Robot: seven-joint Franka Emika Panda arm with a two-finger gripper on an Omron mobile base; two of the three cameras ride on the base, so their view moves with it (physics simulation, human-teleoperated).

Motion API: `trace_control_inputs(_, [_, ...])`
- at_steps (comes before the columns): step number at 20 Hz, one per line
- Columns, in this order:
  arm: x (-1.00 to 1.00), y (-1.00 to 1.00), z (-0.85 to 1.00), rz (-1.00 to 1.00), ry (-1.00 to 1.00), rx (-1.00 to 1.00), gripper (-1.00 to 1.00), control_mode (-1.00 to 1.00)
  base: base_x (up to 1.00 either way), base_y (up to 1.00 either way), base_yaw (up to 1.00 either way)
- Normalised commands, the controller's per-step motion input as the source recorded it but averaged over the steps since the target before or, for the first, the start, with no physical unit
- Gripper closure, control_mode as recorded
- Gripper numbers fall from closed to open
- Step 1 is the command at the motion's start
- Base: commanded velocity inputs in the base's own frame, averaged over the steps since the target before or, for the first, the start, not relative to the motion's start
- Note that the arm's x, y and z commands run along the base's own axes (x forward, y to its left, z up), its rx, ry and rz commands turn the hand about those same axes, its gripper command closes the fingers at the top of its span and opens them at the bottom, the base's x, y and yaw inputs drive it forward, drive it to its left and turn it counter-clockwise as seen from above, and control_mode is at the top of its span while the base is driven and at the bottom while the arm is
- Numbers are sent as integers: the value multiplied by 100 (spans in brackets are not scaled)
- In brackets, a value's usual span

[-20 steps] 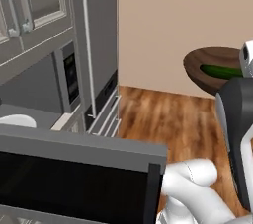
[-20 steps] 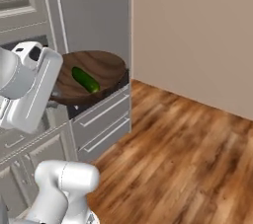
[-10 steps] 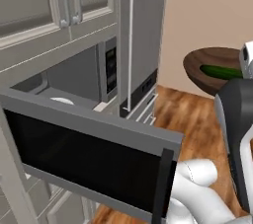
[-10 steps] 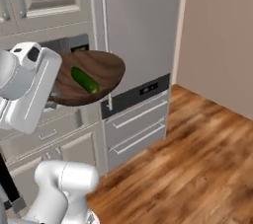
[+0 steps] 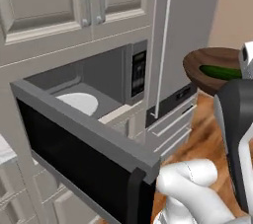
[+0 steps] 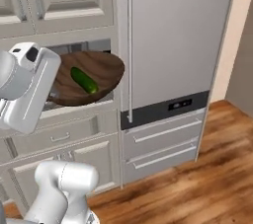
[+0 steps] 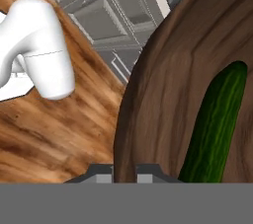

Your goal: Pick the cucumber from the sink and place it in the bowl. Then pick the bowl and place it in the microwave. Then close the microwave door and press the start button.

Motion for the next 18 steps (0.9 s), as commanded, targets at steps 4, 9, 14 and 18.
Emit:
trace_control_inputs(4, [0,0,0,0,0,0,100,100,13,-43,53])
trace_control_inputs(9, [0,0,0,0,0,0,100,100,0,-27,56])
trace_control_inputs(14, [0,0,0,0,0,0,100,100,0,-31,55])
trace_control_inputs(18, [0,0,0,0,0,0,100,100,0,-31,52])
